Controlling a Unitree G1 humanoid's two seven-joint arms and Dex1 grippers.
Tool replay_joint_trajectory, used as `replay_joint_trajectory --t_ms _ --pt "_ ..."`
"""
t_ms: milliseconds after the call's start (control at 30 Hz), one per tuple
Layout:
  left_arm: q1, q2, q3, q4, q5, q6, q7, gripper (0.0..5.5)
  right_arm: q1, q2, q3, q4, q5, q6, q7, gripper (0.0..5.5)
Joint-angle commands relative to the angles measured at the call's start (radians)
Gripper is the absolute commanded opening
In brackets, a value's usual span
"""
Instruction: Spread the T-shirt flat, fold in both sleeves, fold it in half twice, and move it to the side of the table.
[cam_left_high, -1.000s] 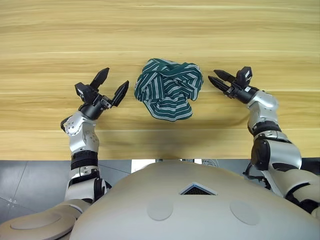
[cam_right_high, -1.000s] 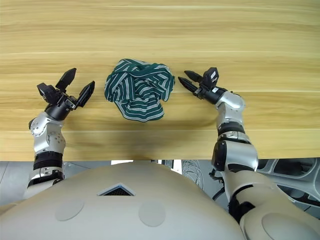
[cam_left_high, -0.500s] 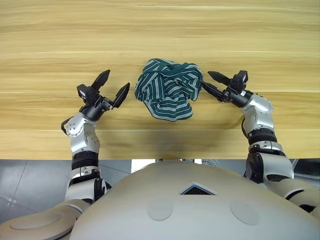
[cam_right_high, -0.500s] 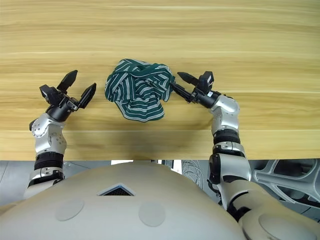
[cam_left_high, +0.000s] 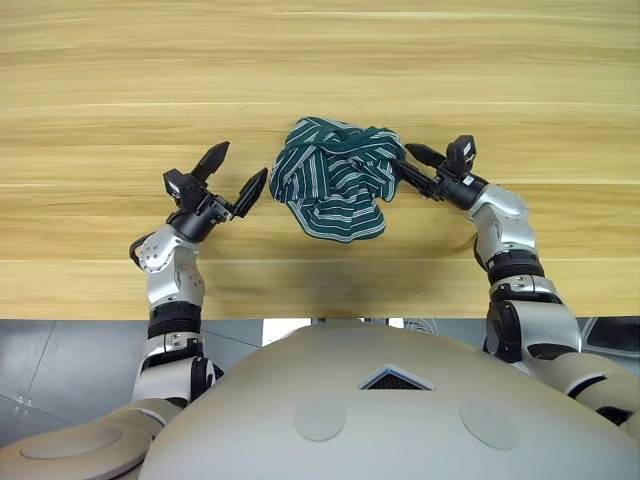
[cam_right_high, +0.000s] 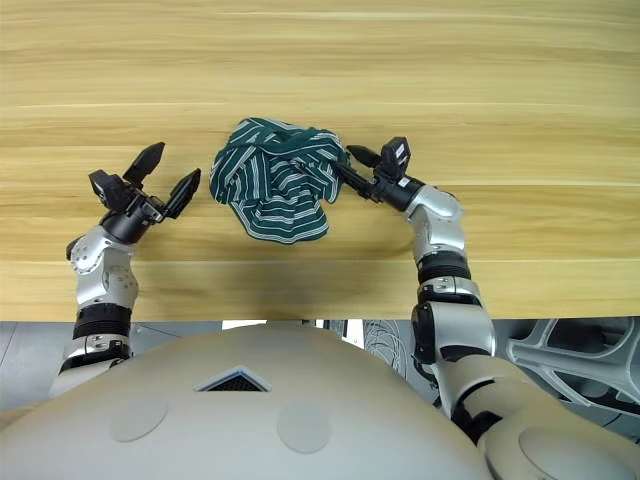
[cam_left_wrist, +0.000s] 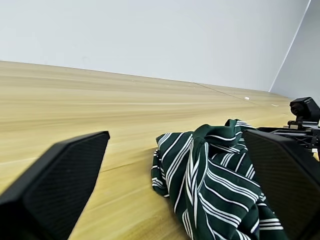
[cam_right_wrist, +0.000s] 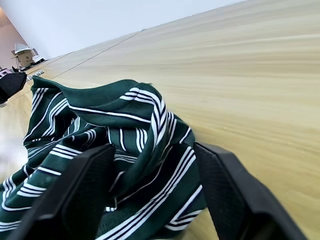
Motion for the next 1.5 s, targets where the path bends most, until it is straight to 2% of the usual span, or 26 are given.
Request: replay_joint_trajectory --t_ms 33,467,500,867,1133,1400,1500 --pt "-0.003 0.004 -0.027 0.012 0.048 -0.016 0.01 4.83 -0.013 0.006 0.01 -0.023 0.01 0.035 0.017 2.61" --pt "-0.047 0.021 -0.075 0.126 0.148 0.047 0.096 4.83 -0.002 0.017 0.021 -0.087 0.026 0.084 0.064 0.09" --pt "-0.057 0.016 -0.078 0.135 0.15 0.057 0.102 4.63 0.0 0.016 0.022 -0.092 0.027 0.081 0.065 0.01" --pt "-0.117 -0.005 -0.117 0.184 0.182 0.061 0.116 2.84 0.024 0.01 0.037 -0.15 0.04 0.049 0.082 0.0" --pt "-0.106 0.01 -0.08 0.137 0.158 0.045 0.128 1.4 0.022 0.009 0.04 -0.155 0.041 0.033 0.079 0.0" --pt "-0.115 0.005 -0.075 0.125 0.144 0.018 0.108 0.1 0.021 -0.011 0.075 -0.14 -0.024 -0.09 0.065 0.0" --pt "-0.147 0.013 -0.071 0.14 0.141 0.028 0.101 0.05 -0.01 -0.025 0.066 -0.141 -0.017 -0.103 0.061 0.0"
